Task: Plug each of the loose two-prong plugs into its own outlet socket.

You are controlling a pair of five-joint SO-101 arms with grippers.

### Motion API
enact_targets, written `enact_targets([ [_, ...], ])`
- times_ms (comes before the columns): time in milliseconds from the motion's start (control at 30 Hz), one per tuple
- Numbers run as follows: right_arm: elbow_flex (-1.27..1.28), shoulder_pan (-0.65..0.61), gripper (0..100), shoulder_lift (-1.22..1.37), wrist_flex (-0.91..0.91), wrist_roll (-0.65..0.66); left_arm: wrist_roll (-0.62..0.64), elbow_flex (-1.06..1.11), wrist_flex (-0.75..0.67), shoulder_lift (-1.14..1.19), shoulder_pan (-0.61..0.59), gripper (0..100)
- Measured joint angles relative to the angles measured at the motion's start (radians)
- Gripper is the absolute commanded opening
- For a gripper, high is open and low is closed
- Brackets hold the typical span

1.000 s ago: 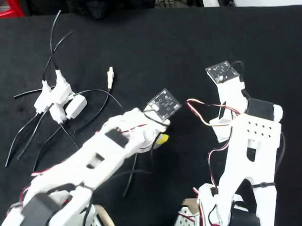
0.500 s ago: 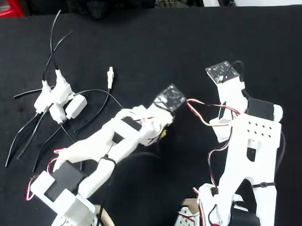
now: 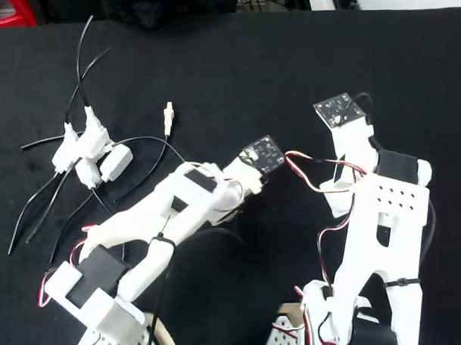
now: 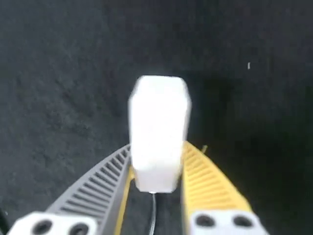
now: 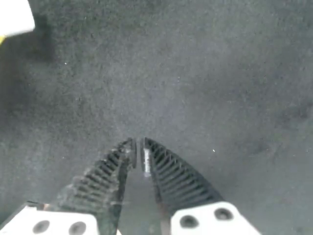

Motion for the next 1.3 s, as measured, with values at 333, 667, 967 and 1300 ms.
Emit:
enact_targets([
  [333,0.0,0.0,2.1,0.0,0.0,0.0,-0.005,-0.023,0.523,-0.226,-0.054,3],
  [667,0.0,0.0,2.1,0.0,0.0,0.0,-0.255,0.272,0.698,-0.689,-0.21,3],
  [967,0.0,-0.092,1.8,0.0,0.0,0.0,-0.295,0.612,0.451,-0.796,-0.253,10],
  [1300,0.02,-0.173,1.8,0.0,0.0,0.0,-0.282,0.563,0.417,-0.796,-0.486,29],
])
